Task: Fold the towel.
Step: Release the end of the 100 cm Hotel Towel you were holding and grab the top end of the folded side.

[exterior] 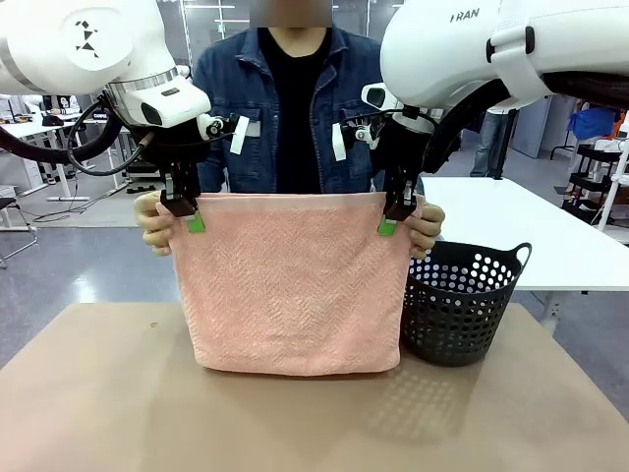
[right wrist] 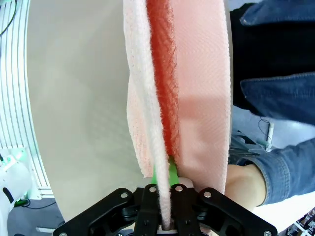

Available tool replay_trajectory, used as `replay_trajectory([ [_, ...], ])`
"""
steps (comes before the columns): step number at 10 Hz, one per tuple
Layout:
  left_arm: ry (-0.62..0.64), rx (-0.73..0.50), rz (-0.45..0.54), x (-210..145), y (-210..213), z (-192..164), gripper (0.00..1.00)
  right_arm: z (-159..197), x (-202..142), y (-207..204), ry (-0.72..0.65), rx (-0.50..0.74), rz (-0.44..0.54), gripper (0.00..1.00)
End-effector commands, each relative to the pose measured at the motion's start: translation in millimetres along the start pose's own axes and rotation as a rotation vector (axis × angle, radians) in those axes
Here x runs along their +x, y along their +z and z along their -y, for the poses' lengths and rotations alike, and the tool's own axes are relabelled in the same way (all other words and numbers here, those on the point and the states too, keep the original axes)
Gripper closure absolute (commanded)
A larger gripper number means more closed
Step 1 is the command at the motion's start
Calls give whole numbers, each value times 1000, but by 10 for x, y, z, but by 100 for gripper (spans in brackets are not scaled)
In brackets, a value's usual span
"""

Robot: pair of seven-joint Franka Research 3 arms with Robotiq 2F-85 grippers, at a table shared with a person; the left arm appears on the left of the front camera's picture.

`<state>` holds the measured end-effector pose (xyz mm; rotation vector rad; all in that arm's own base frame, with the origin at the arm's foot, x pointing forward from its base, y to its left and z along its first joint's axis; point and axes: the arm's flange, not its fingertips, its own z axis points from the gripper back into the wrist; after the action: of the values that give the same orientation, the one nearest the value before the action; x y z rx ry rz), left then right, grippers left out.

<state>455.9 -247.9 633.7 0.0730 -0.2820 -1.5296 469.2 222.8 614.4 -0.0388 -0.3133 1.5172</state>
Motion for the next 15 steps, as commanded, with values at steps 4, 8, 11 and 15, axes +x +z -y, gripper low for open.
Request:
replay_trajectory([
  [4,-3,2,-4,-18,4,-10,100,1,-1,13,3,-9,-3,100],
  [8,0,0,0,0,0,0,91,0,1,2,0,0,0,97],
  [11,-21,51,14,-24,131,69,25,-44,-22,92,-6,-35,-2,0],
  [15,-3,276,44,-28,614,320,0,-294,-53,564,7,-246,11,0],
])
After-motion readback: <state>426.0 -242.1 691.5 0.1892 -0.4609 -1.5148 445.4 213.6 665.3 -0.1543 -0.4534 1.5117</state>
